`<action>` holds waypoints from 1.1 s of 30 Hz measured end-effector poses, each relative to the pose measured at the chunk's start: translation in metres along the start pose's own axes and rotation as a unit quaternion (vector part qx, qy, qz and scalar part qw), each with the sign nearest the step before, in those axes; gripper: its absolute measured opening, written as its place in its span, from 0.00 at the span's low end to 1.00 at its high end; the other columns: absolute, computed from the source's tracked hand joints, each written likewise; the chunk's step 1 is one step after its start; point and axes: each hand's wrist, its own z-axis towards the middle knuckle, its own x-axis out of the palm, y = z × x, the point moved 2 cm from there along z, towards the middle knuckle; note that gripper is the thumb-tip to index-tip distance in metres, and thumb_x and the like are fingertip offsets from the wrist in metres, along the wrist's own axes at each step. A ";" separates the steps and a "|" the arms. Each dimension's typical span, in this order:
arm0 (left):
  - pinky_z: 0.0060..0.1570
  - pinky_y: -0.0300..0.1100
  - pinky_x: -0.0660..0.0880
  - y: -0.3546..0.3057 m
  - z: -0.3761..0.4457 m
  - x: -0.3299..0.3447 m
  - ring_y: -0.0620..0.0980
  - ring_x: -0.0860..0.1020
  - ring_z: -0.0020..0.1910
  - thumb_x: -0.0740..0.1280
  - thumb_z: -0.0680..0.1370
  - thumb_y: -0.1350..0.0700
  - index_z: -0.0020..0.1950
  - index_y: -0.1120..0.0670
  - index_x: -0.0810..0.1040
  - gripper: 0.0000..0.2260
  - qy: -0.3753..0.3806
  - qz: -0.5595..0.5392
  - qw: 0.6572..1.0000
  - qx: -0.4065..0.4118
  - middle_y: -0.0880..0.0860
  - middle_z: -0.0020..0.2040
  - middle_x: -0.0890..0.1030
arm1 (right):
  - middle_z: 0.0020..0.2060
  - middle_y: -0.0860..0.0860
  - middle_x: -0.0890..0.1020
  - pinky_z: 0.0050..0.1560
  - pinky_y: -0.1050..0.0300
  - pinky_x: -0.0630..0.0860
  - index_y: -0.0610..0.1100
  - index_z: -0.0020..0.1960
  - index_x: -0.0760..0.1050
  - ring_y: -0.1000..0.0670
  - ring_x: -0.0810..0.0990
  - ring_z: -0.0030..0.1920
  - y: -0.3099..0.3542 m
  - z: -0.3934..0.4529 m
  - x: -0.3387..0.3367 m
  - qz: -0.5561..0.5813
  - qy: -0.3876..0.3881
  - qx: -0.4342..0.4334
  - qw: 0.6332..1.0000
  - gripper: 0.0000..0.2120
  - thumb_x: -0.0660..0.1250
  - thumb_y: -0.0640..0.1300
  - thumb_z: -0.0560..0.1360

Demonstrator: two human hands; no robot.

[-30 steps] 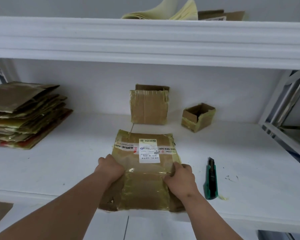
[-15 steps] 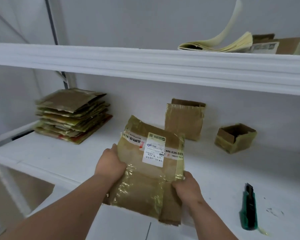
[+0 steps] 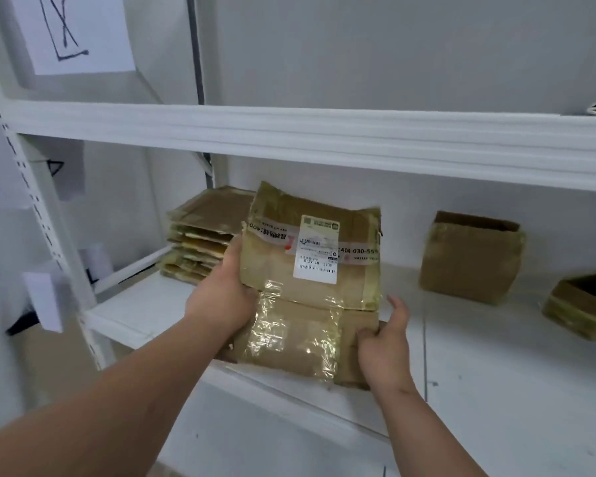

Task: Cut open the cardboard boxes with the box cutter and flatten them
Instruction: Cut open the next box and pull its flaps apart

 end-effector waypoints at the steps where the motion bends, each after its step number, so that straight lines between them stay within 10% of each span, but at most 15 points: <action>1: 0.39 0.46 0.74 0.005 0.007 -0.008 0.50 0.77 0.39 0.65 0.74 0.55 0.74 0.39 0.48 0.35 -0.011 0.006 1.000 -0.004 0.46 0.45 0.77 | 0.36 0.48 0.79 0.32 0.58 0.70 0.55 0.74 0.54 0.49 0.78 0.34 0.007 0.002 0.011 0.008 -0.011 -0.010 1.000 0.29 0.55 0.32 0.79; 7: 0.43 0.49 0.70 0.044 0.061 -0.038 0.56 0.71 0.44 0.63 0.77 0.51 0.58 0.50 0.63 0.13 -0.040 0.064 0.997 -0.022 0.56 0.57 0.73 | 0.42 0.48 0.79 0.39 0.56 0.74 0.56 0.64 0.65 0.46 0.80 0.40 0.046 0.043 0.073 0.040 -0.027 -0.067 0.997 0.22 0.56 0.32 0.78; 18: 0.63 0.53 0.73 0.086 0.150 -0.076 0.62 0.72 0.64 0.65 0.75 0.56 0.75 0.50 0.61 0.29 0.002 0.102 0.994 -0.032 0.47 0.76 0.46 | 0.52 0.54 0.77 0.56 0.56 0.73 0.49 0.69 0.70 0.51 0.77 0.53 0.113 0.123 0.163 0.066 -0.013 -0.115 0.991 0.20 0.64 0.38 0.78; 25: 0.63 0.54 0.70 0.120 0.229 -0.072 0.64 0.69 0.65 0.60 0.79 0.53 0.71 0.48 0.68 0.19 -0.064 0.138 0.983 0.100 0.49 0.76 0.51 | 0.47 0.61 0.74 0.58 0.48 0.79 0.50 0.70 0.68 0.49 0.77 0.55 0.133 0.158 0.214 0.094 0.011 -0.093 0.991 0.24 0.65 0.37 0.77; 33: 0.68 0.55 0.66 0.162 0.291 -0.040 0.58 0.63 0.68 0.59 0.80 0.55 0.71 0.43 0.69 0.19 0.076 0.126 0.982 0.117 0.48 0.74 0.56 | 0.63 0.46 0.66 0.62 0.52 0.74 0.52 0.71 0.64 0.47 0.73 0.53 0.122 0.171 0.265 -0.120 0.001 -0.089 0.989 0.24 0.65 0.43 0.77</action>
